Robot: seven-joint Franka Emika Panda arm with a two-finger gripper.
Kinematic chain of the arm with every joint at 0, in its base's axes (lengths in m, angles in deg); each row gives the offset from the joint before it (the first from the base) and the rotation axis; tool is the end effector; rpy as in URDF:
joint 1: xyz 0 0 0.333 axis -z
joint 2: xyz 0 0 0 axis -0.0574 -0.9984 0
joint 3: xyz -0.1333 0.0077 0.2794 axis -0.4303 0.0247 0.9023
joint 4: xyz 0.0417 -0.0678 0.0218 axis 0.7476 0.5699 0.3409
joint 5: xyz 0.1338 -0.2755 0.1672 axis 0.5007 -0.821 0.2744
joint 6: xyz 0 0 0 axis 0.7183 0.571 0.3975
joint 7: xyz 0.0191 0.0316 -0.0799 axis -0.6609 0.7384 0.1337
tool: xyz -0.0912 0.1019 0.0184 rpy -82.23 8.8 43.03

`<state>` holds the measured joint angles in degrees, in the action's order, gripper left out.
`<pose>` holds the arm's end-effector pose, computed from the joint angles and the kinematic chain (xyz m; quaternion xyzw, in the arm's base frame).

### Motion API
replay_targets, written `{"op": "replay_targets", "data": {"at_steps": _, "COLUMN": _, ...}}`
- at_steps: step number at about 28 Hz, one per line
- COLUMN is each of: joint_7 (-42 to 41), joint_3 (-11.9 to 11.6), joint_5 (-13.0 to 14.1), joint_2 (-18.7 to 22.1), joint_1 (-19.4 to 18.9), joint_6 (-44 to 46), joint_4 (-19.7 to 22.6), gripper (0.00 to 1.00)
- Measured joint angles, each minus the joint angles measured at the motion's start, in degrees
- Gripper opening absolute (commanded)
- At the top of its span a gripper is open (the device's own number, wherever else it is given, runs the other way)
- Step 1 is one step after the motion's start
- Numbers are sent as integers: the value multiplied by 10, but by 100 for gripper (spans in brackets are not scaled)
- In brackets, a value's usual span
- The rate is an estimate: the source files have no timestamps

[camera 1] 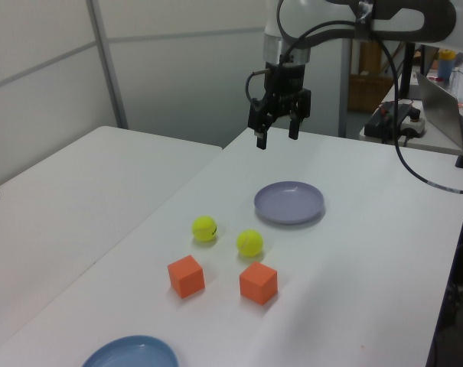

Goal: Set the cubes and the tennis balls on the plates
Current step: 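Move the gripper down over the orange cube nearest the tennis balls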

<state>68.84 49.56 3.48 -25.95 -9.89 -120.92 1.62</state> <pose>0.5203 0.0515 0.5856 -0.9952 0.0686 -0.0244 0.0657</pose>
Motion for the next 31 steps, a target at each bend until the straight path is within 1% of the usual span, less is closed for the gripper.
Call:
{"op": "replay_targets", "data": {"at_steps": 2, "joint_7": -2, "joint_3": 0, "joint_5": 2, "joint_2": -1, "joint_1": 3, "joint_6": -2, "joint_4": 0, "gripper": 100}}
{"op": "replay_targets", "data": {"at_steps": 4, "joint_7": -2, "joint_3": 1, "joint_5": 13, "joint_2": -5, "joint_1": 3, "joint_6": -13, "joint_4": 2, "gripper": 100}}
{"op": "replay_targets", "data": {"at_steps": 7, "joint_7": -2, "joint_3": 5, "joint_5": 30, "joint_2": -23, "joint_1": 2, "joint_6": -42, "joint_4": 2, "gripper": 100}}
{"op": "replay_targets", "data": {"at_steps": 13, "joint_7": 7, "joint_3": 15, "joint_5": 51, "joint_2": -69, "joint_1": 1, "joint_6": -108, "joint_4": 3, "gripper": 100}}
{"op": "replay_targets", "data": {"at_steps": 16, "joint_7": 17, "joint_3": 29, "joint_5": 54, "joint_2": -94, "joint_1": 1, "joint_6": -151, "joint_4": 4, "gripper": 100}}
{"op": "replay_targets", "data": {"at_steps": 22, "joint_7": 62, "joint_3": 70, "joint_5": 52, "joint_2": -136, "joint_1": -2, "joint_6": -216, "joint_4": 4, "gripper": 100}}
{"op": "replay_targets", "data": {"at_steps": 25, "joint_7": 82, "joint_3": 88, "joint_5": 39, "joint_2": -158, "joint_1": -8, "joint_6": -240, "joint_4": 5, "gripper": 100}}
{"op": "replay_targets", "data": {"at_steps": 29, "joint_7": 114, "joint_3": 95, "joint_5": 18, "joint_2": -186, "joint_1": -23, "joint_6": -272, "joint_4": 6, "gripper": 100}}
{"op": "replay_targets", "data": {"at_steps": 31, "joint_7": 132, "joint_3": 95, "joint_5": 3, "joint_2": -205, "joint_1": -33, "joint_6": -285, "joint_4": 6, "gripper": 100}}
